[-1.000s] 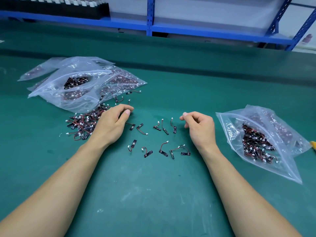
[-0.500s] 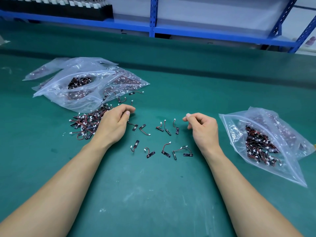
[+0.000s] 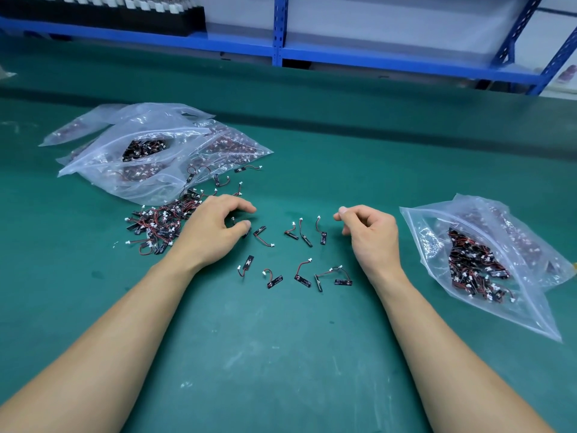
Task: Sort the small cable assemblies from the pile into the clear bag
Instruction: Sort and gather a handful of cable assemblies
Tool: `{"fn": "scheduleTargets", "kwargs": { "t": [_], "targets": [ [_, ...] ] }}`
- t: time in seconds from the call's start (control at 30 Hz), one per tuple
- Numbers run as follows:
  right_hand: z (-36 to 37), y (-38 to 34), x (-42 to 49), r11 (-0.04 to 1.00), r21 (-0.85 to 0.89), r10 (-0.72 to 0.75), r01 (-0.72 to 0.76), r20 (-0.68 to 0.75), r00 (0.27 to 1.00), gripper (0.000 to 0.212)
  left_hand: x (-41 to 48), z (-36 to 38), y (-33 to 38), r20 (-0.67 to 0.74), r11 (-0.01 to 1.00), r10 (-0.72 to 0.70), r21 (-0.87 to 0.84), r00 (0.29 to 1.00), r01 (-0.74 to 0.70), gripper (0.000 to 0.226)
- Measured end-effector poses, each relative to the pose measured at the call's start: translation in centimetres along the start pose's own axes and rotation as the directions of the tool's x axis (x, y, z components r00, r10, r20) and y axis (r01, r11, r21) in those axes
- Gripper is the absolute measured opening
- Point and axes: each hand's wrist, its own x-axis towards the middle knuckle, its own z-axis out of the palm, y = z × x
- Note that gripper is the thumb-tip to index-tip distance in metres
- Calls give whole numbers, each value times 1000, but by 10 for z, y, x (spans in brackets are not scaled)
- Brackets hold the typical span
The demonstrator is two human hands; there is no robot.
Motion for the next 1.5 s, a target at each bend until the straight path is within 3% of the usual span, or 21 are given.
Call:
{"fn": "scheduleTargets", "kwargs": {
  "t": [0.13,0.23,0.47,0.6,0.7,0.77,0.83,0.9,0.97,1.13,1.5],
  "targets": [
    [4,3,-2,978,-206,-30,45,78,996,15,-1,-1,-1,23,1000,20,19,1000,-21,27],
    [4,3,-3,898,-424,-59,117,147,987,16,-1,-1,0,14,1000,27,15,1000,-27,29],
    [-6,3,-1,835,-519,-83,184,213,973,10,-4,1,6,54,990,138,32,989,-140,15],
    [-12,0,0,826,-521,-102,217,239,965,8,-4,1,6,73,987,145,56,987,-149,12],
    [-15,-9,-4,850,-431,-210,302,248,946,5,-4,2,6,51,987,152,43,987,-154,12],
    [-15,-20,-9,820,-356,-332,448,341,879,6,-4,2,6,22,986,163,29,986,-163,13],
    [-10,-31,-20,743,-303,-413,597,494,765,11,-4,1,6,8,984,178,22,984,-178,12],
    [1,-38,-34,667,-263,-449,697,604,658,21,-4,2,7,16,981,195,21,981,-195,10],
    [14,-42,-45,610,-265,-461,747,648,606,29,-4,2,8,20,980,197,27,980,-197,8],
    [26,-38,-50,529,-372,-410,763,675,614,30,-4,1,7,-15,985,170,25,985,-169,8],
    [-4,-36,-32,666,-288,-334,688,710,620,11,-3,0,7,-19,986,165,20,986,-165,22]
  ]
}}
